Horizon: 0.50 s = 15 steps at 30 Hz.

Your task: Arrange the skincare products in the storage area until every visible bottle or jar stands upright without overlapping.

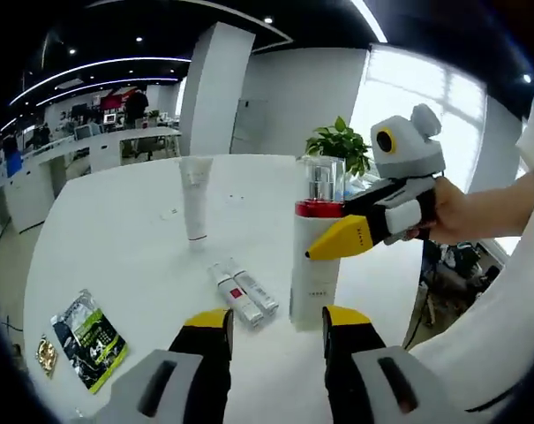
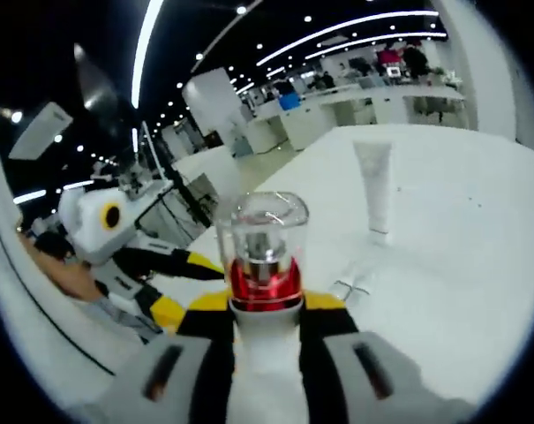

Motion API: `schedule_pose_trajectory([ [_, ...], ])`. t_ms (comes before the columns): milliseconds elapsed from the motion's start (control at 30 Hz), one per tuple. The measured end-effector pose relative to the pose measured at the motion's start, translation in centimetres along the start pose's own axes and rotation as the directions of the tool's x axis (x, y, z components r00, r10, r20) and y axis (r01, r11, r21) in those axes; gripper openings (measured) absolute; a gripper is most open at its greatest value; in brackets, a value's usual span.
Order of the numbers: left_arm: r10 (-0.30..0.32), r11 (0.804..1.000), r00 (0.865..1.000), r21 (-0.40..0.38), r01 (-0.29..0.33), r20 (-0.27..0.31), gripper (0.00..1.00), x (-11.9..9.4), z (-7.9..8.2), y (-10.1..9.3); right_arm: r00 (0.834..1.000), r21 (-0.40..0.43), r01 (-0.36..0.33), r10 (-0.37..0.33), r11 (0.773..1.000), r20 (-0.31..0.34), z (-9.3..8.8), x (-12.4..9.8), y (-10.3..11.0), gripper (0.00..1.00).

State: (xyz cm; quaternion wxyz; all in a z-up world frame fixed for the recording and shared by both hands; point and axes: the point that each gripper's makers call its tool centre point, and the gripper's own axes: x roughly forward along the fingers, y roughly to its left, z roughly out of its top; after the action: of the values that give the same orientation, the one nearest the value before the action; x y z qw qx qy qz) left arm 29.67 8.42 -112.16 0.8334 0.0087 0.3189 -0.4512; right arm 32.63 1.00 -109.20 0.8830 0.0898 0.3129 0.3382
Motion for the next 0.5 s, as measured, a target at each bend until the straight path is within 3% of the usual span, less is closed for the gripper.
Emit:
schedule_pose_trajectory([
  [300, 0.072, 0.997, 0.997, -0.022, -0.072, -0.017, 0.44, -2.2, -1.5, 1.4, 0.999, -0.077, 0.036, -0.035, 0.996, 0.02, 1.4, -1.9, -3.1, 0.25],
  [500, 0.106, 0.993, 0.994, -0.044, -0.106, 0.009, 0.44, -2.9, -1.5, 2.2, 0.998, -0.139, 0.054, -0.05, 0.989, 0.033, 2.5, -2.7, -4.6, 0.25],
])
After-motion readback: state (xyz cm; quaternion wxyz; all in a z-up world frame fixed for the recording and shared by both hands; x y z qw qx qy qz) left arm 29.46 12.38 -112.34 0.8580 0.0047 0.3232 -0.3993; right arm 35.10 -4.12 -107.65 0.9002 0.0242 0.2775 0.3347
